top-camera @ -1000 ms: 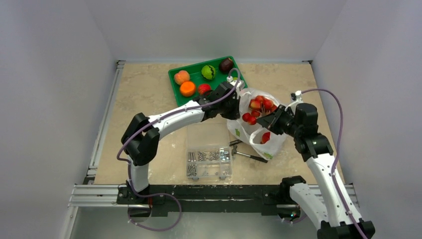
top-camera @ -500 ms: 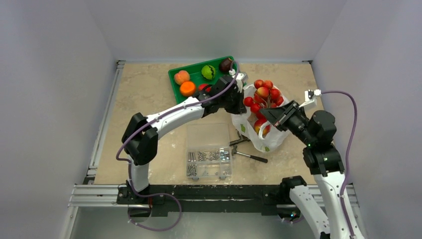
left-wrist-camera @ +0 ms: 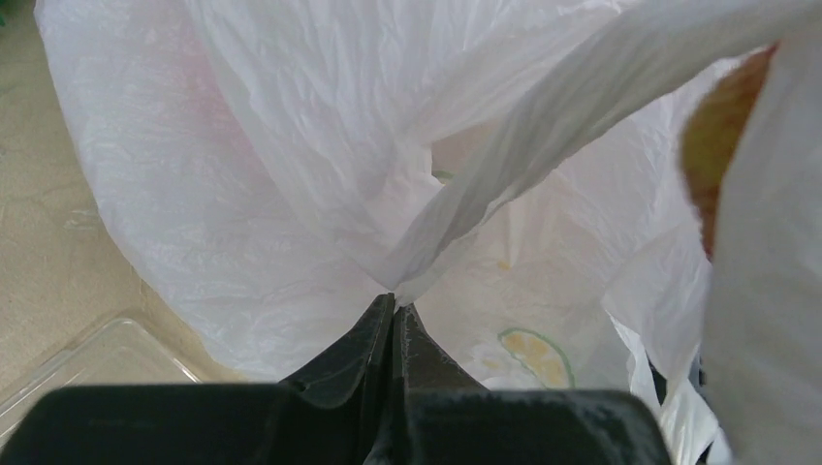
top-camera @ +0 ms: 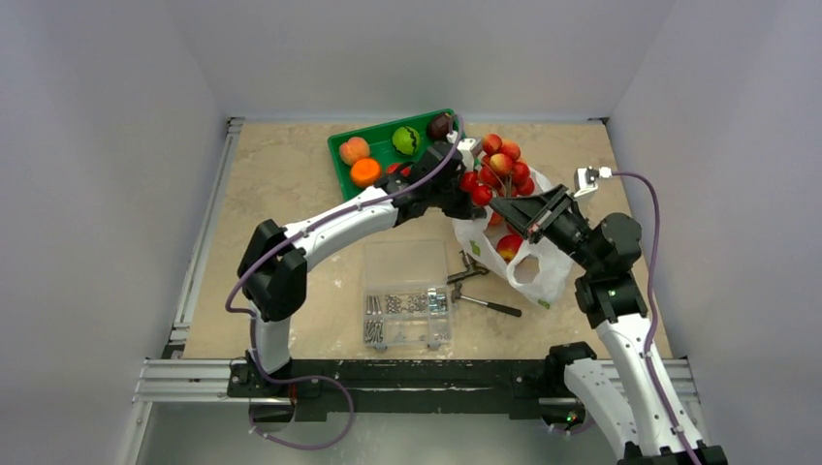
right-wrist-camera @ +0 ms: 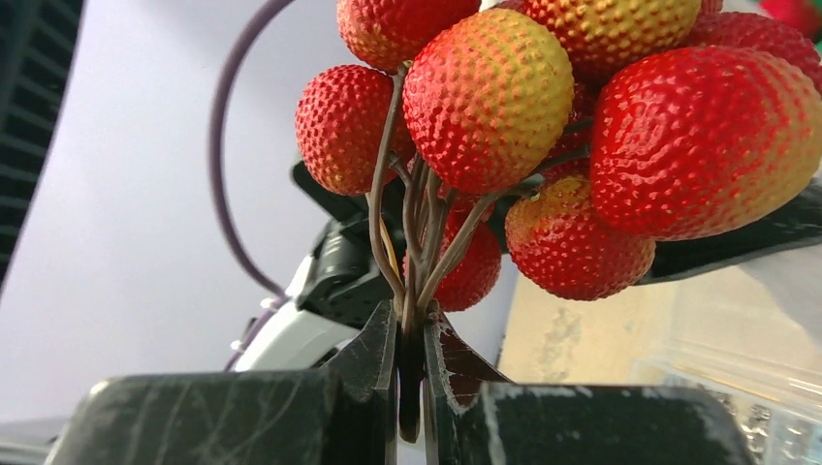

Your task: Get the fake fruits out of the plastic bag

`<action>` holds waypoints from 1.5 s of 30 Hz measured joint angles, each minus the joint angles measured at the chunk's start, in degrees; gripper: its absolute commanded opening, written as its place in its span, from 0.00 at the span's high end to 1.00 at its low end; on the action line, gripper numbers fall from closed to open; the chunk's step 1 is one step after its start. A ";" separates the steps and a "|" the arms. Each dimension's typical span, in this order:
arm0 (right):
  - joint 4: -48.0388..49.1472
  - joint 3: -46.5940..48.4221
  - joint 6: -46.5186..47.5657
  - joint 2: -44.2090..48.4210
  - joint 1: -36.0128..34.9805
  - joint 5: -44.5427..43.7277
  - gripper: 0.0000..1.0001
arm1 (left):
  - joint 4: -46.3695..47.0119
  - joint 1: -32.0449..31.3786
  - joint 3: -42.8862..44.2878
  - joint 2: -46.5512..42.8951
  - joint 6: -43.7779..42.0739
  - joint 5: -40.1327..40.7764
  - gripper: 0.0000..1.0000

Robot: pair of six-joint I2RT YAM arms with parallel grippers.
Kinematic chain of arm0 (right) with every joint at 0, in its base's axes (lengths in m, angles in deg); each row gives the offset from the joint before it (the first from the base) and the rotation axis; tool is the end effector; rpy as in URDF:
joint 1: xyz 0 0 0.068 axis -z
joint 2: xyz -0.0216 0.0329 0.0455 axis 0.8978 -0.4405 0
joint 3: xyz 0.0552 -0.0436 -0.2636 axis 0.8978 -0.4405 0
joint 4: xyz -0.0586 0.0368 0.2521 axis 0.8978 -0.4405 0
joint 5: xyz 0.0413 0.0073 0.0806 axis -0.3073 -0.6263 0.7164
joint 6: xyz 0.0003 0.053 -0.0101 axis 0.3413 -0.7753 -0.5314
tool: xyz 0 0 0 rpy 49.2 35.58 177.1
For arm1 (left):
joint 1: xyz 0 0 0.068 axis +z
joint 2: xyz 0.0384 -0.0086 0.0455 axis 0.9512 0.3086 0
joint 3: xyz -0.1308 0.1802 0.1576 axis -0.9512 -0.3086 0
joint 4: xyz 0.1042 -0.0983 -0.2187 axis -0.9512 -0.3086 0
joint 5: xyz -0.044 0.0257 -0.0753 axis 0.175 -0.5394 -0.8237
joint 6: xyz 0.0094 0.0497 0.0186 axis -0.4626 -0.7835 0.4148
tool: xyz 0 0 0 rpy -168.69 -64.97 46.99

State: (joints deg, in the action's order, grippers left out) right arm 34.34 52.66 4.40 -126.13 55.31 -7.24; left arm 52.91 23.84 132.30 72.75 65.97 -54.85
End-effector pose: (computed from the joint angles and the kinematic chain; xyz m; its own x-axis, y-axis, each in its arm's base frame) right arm 0.1583 0.0436 0.3549 -0.6154 0.7232 -0.3136 -0.2624 0.1871 0.9466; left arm 0.2954 -0.3412 0.3007 -0.7866 0.0250 -0.6169 0.4753 0.6624 -0.5791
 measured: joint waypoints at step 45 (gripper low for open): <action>-28.24 44.24 34.07 -40.00 -6.16 -21.88 1.00 | -17.14 5.46 -10.03 -41.44 -25.53 17.77 0.06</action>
State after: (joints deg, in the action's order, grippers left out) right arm 6.10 96.90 38.47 -166.13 49.14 -29.12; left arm 35.78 29.30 122.26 31.31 40.44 -37.08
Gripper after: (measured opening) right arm 0.049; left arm 0.923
